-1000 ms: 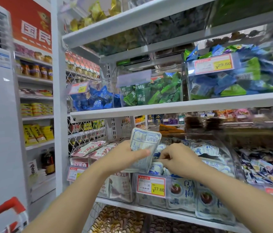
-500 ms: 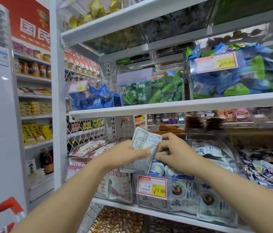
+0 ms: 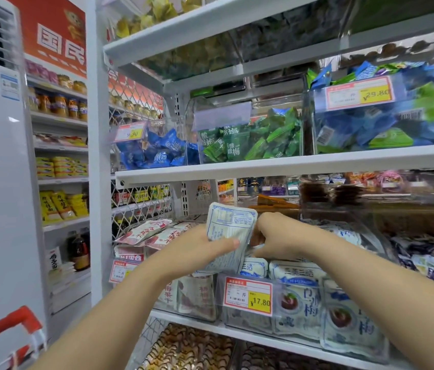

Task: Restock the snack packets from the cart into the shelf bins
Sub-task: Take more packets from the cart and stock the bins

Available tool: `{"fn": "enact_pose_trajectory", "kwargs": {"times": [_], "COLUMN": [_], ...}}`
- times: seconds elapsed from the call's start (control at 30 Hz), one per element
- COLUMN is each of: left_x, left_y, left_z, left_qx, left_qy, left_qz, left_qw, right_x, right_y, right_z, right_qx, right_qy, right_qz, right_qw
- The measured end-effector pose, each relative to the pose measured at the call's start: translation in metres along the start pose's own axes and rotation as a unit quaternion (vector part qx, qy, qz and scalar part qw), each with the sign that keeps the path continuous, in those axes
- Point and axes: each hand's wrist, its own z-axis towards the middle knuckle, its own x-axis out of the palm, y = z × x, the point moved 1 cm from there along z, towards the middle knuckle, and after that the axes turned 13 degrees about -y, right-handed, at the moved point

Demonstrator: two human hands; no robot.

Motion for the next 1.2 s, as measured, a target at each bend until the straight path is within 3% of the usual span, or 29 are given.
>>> {"fn": "enact_pose_trajectory", "kwargs": {"times": [0.27, 0.4, 0.5, 0.6, 0.7, 0.77, 0.87, 0.93, 1.0, 1.1, 1.2], "left_x": [0.007, 0.004, -0.004, -0.002, 0.018, 0.036, 0.062, 0.072, 0.073, 0.066, 0.07], "left_y": [-0.003, -0.008, -0.017, -0.029, -0.045, -0.056, -0.069, -0.073, -0.072, -0.064, -0.056], "left_z": [0.003, -0.006, -0.009, -0.008, -0.005, -0.001, 0.006, 0.009, 0.009, 0.011, 0.017], "left_qx": [-0.012, -0.016, 0.016, 0.048, 0.104, 0.157, 0.219, 0.254, 0.268, 0.212, 0.173], "left_qy": [0.028, -0.04, -0.096, -0.133, -0.142, -0.149, -0.154, -0.128, -0.084, -0.053, -0.022], "left_qz": [0.022, -0.02, -0.044, -0.03, 0.019, 0.1, 0.265, 0.29, 0.237, 0.128, 0.15], "left_qw": [0.999, 0.999, 0.994, 0.99, 0.984, 0.971, 0.926, 0.914, 0.93, 0.967, 0.973], "right_x": [0.014, 0.003, -0.014, -0.044, -0.069, -0.077, -0.074, -0.071, -0.07, -0.083, -0.091], "right_y": [-0.011, -0.007, -0.019, -0.02, -0.002, 0.004, -0.001, -0.008, -0.022, -0.051, -0.061], "right_z": [0.005, -0.002, -0.009, -0.025, -0.054, -0.072, -0.086, -0.092, -0.097, -0.103, -0.111], "right_qx": [0.041, 0.023, 0.066, 0.124, 0.183, 0.184, 0.161, 0.158, 0.157, 0.113, 0.075], "right_qy": [0.093, 0.131, 0.019, -0.129, -0.068, -0.005, -0.033, -0.088, -0.135, -0.251, -0.307], "right_qz": [-0.042, -0.056, 0.078, 0.266, 0.481, 0.516, 0.487, 0.448, 0.405, 0.19, 0.062], "right_qw": [0.994, 0.99, 0.995, 0.947, 0.855, 0.837, 0.858, 0.876, 0.89, 0.942, 0.947]}}
